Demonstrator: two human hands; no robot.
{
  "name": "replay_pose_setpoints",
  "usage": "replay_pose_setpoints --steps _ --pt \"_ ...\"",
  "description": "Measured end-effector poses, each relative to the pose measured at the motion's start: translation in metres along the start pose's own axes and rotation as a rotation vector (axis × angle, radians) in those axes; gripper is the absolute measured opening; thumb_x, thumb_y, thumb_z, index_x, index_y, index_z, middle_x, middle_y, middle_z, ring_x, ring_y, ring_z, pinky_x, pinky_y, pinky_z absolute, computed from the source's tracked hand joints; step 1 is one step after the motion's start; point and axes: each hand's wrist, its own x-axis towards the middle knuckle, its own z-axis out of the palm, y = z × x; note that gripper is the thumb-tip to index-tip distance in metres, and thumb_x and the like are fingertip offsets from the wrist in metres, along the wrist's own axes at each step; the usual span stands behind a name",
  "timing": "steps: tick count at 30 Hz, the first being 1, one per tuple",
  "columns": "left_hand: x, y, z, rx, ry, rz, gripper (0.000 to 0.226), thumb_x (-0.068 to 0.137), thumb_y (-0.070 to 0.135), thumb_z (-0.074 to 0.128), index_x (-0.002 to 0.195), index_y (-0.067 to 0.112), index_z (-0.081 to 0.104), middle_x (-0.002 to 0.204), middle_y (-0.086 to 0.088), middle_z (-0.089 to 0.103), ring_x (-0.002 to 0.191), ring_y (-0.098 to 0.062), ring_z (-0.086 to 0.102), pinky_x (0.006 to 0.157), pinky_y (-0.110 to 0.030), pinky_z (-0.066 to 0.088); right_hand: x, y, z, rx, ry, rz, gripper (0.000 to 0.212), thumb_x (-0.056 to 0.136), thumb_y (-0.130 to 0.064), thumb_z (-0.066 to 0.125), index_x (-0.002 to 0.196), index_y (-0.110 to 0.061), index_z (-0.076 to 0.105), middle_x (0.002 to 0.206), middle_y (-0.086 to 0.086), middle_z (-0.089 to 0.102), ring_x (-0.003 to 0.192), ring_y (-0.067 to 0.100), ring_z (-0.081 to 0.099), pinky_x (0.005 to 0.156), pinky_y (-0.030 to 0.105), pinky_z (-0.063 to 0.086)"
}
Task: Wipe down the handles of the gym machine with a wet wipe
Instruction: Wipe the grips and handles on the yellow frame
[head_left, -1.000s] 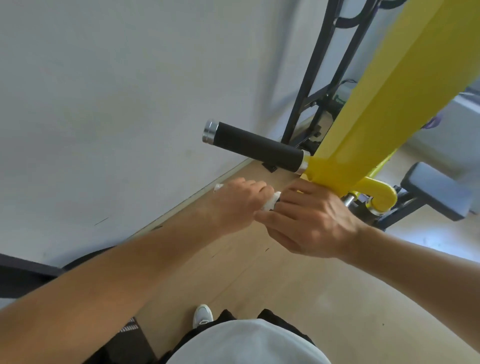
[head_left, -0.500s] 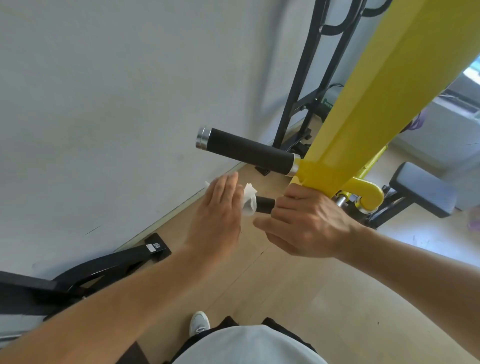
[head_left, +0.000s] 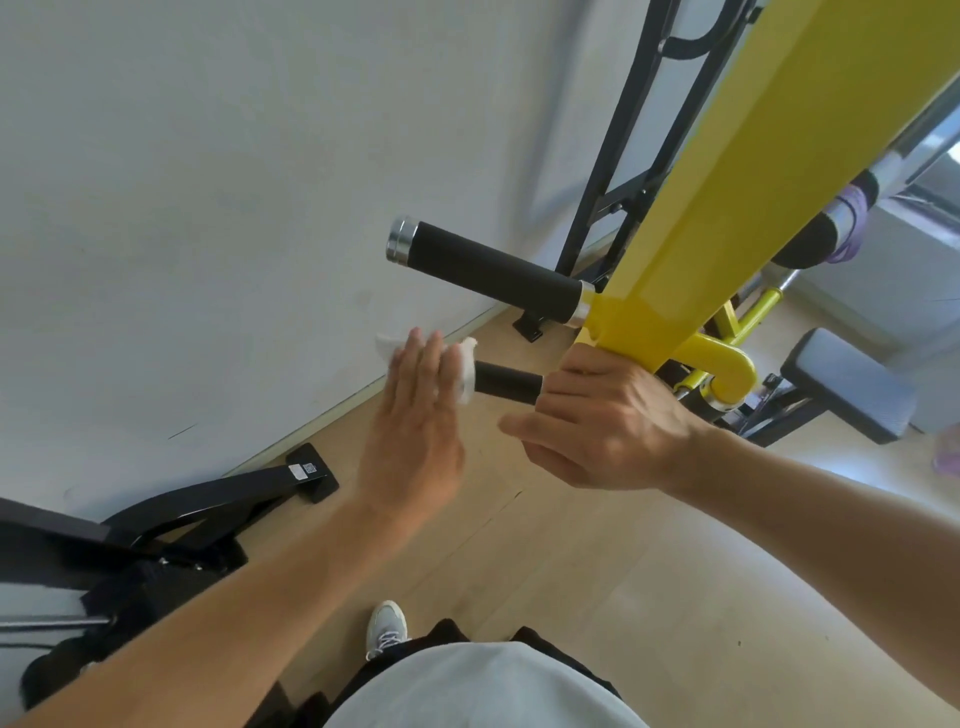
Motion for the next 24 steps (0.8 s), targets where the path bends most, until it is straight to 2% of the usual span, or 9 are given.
replay_pose_setpoints --steps 4,7,11,12,14,16,19,21,24 --pt "0.007 0.065 0.023 0.018 0.034 0.231 0.059 0.101 0.018 0.034 0.155 0.0 0.018 0.158 -0.024 0.029 0.152 -0.039 0.011 0.122 -0.051 0.016 0.001 0.0 0.0 0.04 0.075 -0.017 0.01 0.089 -0.009 0.069 0.089 -0.006 0.079 0.066 0.006 0.069 0.058 0.025 0.061 0.067 0.035 0.051" --pt "0.013 0.062 0.023 0.049 0.058 0.218 0.056 0.101 0.017 0.035 0.154 0.0 0.024 0.156 -0.021 0.034 0.152 -0.037 0.018 0.122 -0.052 0.017 0.0 0.004 -0.002 0.04 0.076 -0.032 0.011 0.089 -0.009 0.069 0.089 -0.005 0.079 0.065 0.006 0.069 0.057 0.025 0.059 0.068 0.035 0.049" --pt "0.014 0.002 0.007 0.018 0.043 0.031 0.071 0.086 0.01 0.054 0.152 0.004 0.026 0.152 -0.014 0.036 0.148 -0.032 0.026 0.125 -0.047 0.013 -0.002 0.008 0.001 0.03 0.036 -0.031 0.012 0.091 -0.007 0.065 0.089 -0.006 0.077 0.06 0.006 0.064 0.052 0.026 0.056 0.062 0.036 0.05" --pt "0.016 -0.007 0.003 0.043 0.009 -0.002 0.074 0.084 0.015 0.062 0.149 0.006 0.028 0.149 -0.014 0.038 0.145 -0.032 0.03 0.125 -0.047 0.016 -0.002 0.009 0.003 0.029 0.032 -0.031 0.012 0.091 -0.008 0.065 0.09 -0.007 0.077 0.06 0.006 0.064 0.052 0.025 0.057 0.062 0.036 0.051" --pt "0.022 -0.013 -0.002 0.063 -0.066 0.02 0.079 0.083 0.046 0.069 0.144 0.01 0.034 0.141 -0.01 0.043 0.138 -0.03 0.038 0.123 -0.048 0.022 0.001 0.009 0.005 0.029 0.031 -0.033 0.013 0.093 -0.009 0.064 0.09 -0.007 0.077 0.061 0.006 0.065 0.052 0.024 0.057 0.062 0.036 0.051" --pt "0.036 -0.019 -0.015 0.004 -0.17 0.126 0.08 0.087 0.072 0.046 0.142 0.014 0.039 0.138 -0.004 0.047 0.131 -0.024 0.043 0.118 -0.045 0.03 0.003 0.008 0.007 0.024 0.027 -0.033 0.013 0.093 -0.009 0.064 0.091 -0.008 0.077 0.06 0.005 0.064 0.052 0.023 0.056 0.062 0.036 0.05" --pt "0.062 -0.048 -0.038 -0.316 -0.356 0.171 0.05 0.102 0.05 0.038 0.139 0.019 0.052 0.132 -0.001 0.059 0.123 -0.022 0.054 0.102 -0.034 0.043 0.002 0.009 0.006 0.009 0.006 -0.063 0.012 0.092 -0.01 0.064 0.092 -0.008 0.077 0.06 0.005 0.064 0.053 0.023 0.057 0.064 0.035 0.05" --pt "0.073 -0.064 -0.047 -0.584 -0.512 0.047 0.042 0.099 0.043 0.049 0.135 0.024 0.06 0.122 0.004 0.064 0.114 -0.018 0.059 0.094 -0.025 0.048 0.001 0.009 0.005 0.009 -0.011 -0.085 0.012 0.093 -0.011 0.064 0.094 -0.008 0.076 0.061 0.005 0.064 0.054 0.023 0.058 0.065 0.035 0.051" --pt "0.084 -0.072 -0.045 -0.642 -0.556 0.004 0.043 0.088 0.037 0.067 0.129 0.025 0.065 0.118 0.008 0.065 0.111 -0.017 0.06 0.093 -0.024 0.051 0.001 0.008 0.005 0.009 -0.02 -0.085 0.013 0.093 -0.012 0.064 0.095 -0.008 0.076 0.061 0.005 0.064 0.055 0.023 0.059 0.067 0.034 0.051"
